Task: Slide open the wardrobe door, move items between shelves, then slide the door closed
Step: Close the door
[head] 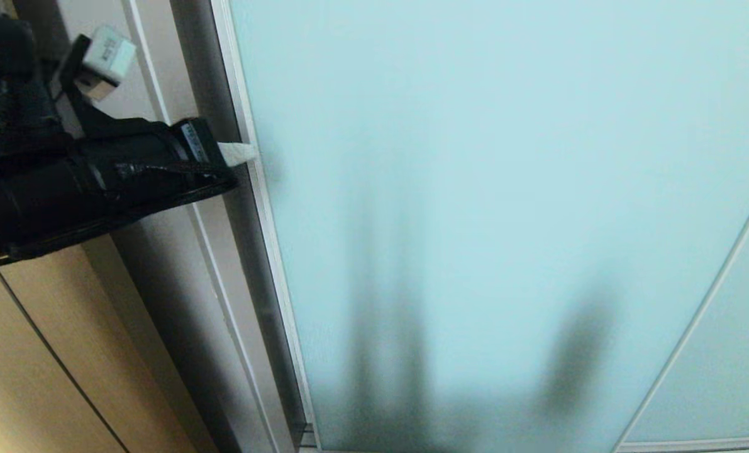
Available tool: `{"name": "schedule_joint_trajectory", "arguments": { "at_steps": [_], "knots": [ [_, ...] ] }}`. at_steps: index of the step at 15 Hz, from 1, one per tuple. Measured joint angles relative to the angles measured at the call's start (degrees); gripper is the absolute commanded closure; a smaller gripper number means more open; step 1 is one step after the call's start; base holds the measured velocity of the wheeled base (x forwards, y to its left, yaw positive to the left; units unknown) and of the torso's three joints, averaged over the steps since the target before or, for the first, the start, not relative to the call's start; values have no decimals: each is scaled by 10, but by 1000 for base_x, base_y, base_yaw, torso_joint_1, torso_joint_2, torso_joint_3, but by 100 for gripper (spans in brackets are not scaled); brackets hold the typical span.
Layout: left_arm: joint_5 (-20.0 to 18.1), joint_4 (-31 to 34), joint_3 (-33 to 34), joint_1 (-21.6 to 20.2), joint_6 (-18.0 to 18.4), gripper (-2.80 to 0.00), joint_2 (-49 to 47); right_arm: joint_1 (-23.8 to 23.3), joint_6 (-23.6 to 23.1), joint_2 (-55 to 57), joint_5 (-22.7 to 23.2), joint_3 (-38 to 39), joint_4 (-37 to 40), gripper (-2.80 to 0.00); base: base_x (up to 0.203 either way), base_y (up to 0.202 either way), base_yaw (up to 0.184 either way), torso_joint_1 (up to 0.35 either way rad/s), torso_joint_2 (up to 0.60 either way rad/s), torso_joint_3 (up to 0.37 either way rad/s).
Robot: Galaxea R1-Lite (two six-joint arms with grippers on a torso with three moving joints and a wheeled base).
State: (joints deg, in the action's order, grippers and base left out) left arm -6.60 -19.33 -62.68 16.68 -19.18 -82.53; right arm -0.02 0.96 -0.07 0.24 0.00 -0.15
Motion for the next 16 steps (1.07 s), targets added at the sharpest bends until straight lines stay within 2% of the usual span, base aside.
{"name": "schedule_joint_trajectory", "arguments": {
  "at_steps": [3, 6, 8, 10, 13, 16],
  "knots": [
    [75, 26, 11, -4, 34, 0, 58, 0, 0, 0, 0, 0, 0, 0, 0, 0, 0, 0, 0, 0],
    [154, 39, 48, -6, 112, 0, 145, 0, 0, 0, 0, 0, 0, 0, 0, 0, 0, 0, 0, 0],
    [192, 52, 97, -15, 160, 0, 213, 0, 0, 0, 0, 0, 0, 0, 0, 0, 0, 0, 0, 0],
    [207, 56, 165, -38, 185, 0, 292, 0, 0, 0, 0, 0, 0, 0, 0, 0, 0, 0, 0, 0],
    [212, 60, 270, -79, 194, 0, 420, 0, 0, 0, 0, 0, 0, 0, 0, 0, 0, 0, 0, 0],
    [214, 98, 353, -122, 197, 0, 552, 0, 0, 0, 0, 0, 0, 0, 0, 0, 0, 0, 0, 0]
  ]
}}
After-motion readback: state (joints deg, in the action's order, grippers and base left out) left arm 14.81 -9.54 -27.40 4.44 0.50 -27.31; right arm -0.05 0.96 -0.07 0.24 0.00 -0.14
